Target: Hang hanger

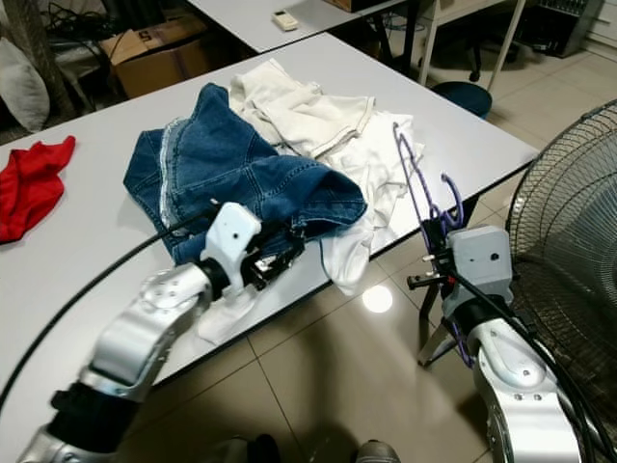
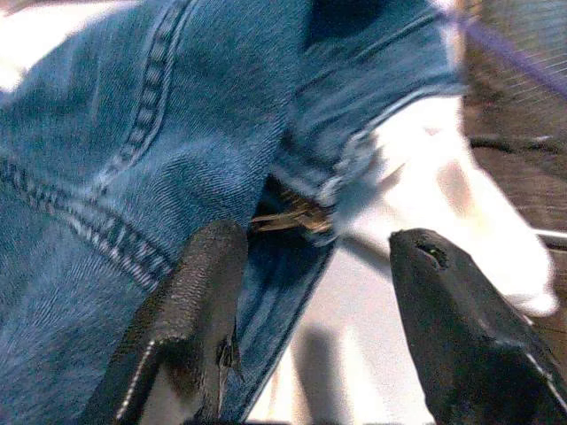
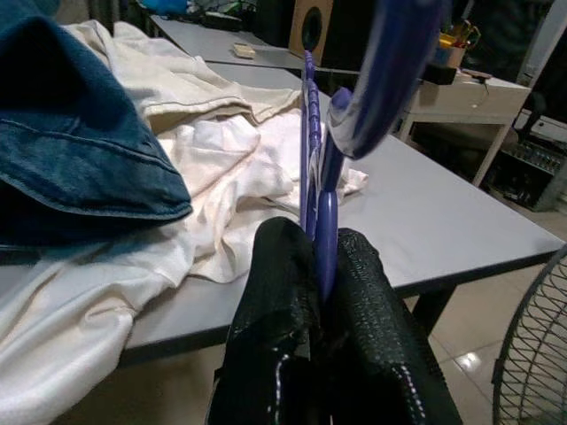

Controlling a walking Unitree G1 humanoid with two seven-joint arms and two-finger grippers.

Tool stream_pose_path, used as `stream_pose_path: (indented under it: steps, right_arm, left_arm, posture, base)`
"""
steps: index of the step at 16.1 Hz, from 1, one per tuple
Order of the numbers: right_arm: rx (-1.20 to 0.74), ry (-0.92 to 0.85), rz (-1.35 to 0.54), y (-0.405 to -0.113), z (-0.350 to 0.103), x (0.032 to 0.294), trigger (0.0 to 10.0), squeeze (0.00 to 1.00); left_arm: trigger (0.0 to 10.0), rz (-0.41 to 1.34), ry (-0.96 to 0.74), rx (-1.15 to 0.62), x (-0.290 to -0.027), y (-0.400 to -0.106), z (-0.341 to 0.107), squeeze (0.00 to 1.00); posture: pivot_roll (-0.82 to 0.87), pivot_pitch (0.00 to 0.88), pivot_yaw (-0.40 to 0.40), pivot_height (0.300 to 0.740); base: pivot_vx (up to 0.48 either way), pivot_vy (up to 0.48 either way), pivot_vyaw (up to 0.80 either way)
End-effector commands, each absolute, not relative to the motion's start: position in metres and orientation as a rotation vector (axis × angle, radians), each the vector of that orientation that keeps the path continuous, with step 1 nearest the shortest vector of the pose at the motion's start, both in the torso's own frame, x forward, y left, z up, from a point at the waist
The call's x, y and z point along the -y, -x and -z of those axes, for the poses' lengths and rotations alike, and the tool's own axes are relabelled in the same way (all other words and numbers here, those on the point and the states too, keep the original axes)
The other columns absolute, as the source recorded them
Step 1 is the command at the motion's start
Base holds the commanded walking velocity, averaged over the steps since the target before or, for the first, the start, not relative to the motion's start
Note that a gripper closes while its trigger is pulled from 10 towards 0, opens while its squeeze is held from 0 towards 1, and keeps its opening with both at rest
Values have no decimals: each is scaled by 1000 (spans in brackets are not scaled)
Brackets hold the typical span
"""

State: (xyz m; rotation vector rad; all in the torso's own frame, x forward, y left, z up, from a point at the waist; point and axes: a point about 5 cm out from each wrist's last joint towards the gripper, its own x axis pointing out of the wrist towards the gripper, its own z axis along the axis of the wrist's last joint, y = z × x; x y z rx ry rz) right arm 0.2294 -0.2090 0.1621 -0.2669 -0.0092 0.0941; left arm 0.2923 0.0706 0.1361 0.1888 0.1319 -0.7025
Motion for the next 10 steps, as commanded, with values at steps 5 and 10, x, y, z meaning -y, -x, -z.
stream_pose_path:
  steps: [5, 10]
  right_arm:
    - [9, 276, -103, -224, -168, 209, 10000, 0]
    - [5, 278, -100, -224, -170, 210, 10000, 0]
  left_arm:
    - [10000, 604, -8, -160, -70, -302, -132, 0]
    - [10000, 506, -11, -136, -69, -311, -132, 0]
  posture:
    - [-280, 140, 122, 740]
    - [-284, 140, 119, 740]
  base:
    - [0, 0, 0]
    - [0, 0, 0]
